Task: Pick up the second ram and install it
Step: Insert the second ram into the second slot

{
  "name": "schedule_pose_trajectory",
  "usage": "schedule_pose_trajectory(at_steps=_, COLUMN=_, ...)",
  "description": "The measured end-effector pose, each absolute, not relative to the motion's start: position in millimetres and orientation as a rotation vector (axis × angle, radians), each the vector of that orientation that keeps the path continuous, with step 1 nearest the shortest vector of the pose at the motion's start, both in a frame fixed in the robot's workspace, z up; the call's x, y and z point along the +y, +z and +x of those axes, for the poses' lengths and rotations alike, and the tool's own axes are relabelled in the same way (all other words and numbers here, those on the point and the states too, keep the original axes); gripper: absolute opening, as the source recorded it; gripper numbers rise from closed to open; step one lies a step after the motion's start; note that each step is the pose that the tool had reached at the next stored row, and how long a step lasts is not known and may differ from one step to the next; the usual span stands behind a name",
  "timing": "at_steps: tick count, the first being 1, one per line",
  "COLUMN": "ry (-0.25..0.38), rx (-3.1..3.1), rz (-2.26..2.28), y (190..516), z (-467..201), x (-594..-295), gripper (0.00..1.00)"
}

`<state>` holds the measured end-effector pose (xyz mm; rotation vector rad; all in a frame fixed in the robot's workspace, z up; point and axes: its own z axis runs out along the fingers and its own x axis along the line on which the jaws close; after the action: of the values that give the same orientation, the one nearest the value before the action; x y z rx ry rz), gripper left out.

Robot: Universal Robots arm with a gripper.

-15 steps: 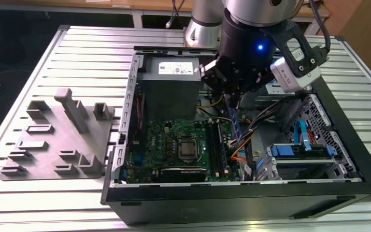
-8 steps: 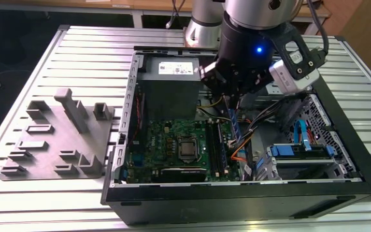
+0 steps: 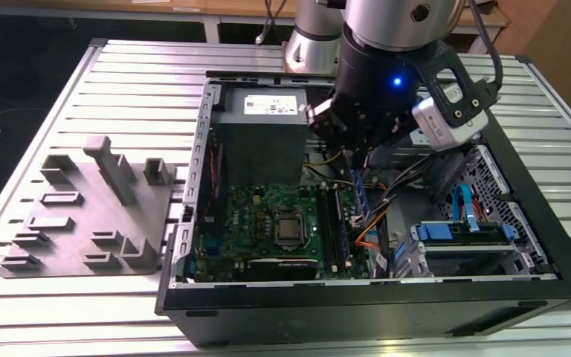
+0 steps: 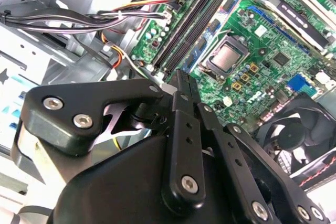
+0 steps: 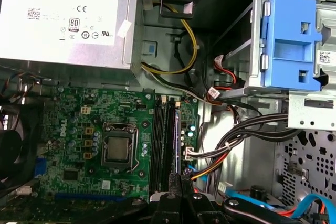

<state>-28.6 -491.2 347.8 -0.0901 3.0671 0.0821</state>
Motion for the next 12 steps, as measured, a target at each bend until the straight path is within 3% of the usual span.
schedule_pose_trajectory(at_steps=12, ry=0.082, rx=3.067, rz=-0.09, y=341.3, z=-28.6, x=-491.2, gripper=0.08)
